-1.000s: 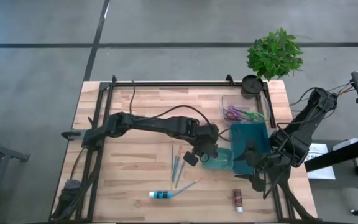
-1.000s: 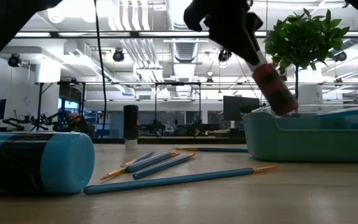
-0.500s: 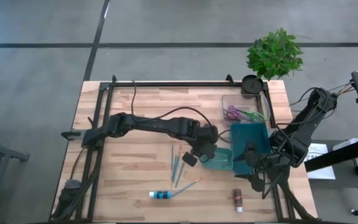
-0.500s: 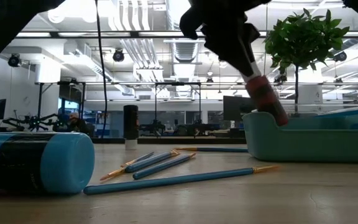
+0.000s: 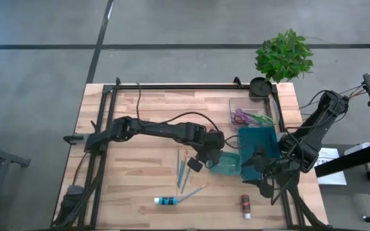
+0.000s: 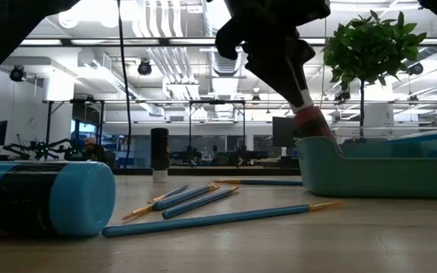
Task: Pick & Place Paint Supplies
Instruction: Put the red paint bottle into the green bin
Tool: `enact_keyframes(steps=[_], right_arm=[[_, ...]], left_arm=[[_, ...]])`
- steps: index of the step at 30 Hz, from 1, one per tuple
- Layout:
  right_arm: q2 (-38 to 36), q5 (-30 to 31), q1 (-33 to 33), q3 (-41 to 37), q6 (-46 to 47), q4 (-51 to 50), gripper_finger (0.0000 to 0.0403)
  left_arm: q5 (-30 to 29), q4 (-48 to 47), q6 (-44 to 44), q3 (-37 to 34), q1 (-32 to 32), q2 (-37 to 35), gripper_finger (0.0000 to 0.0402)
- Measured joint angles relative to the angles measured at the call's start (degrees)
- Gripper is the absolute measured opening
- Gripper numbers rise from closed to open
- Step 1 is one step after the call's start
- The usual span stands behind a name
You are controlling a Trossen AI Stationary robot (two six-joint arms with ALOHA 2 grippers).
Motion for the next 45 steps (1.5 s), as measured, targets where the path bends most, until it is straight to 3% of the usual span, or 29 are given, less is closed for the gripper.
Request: enact_keyframes(steps=[45], right_arm=[[0.0, -0.1, 0.0, -0.3, 0.0, 0.8, 0.0302]], left_arm=[[6.5, 1.3, -4.8, 0.1, -2.5, -0.1, 0.0120]])
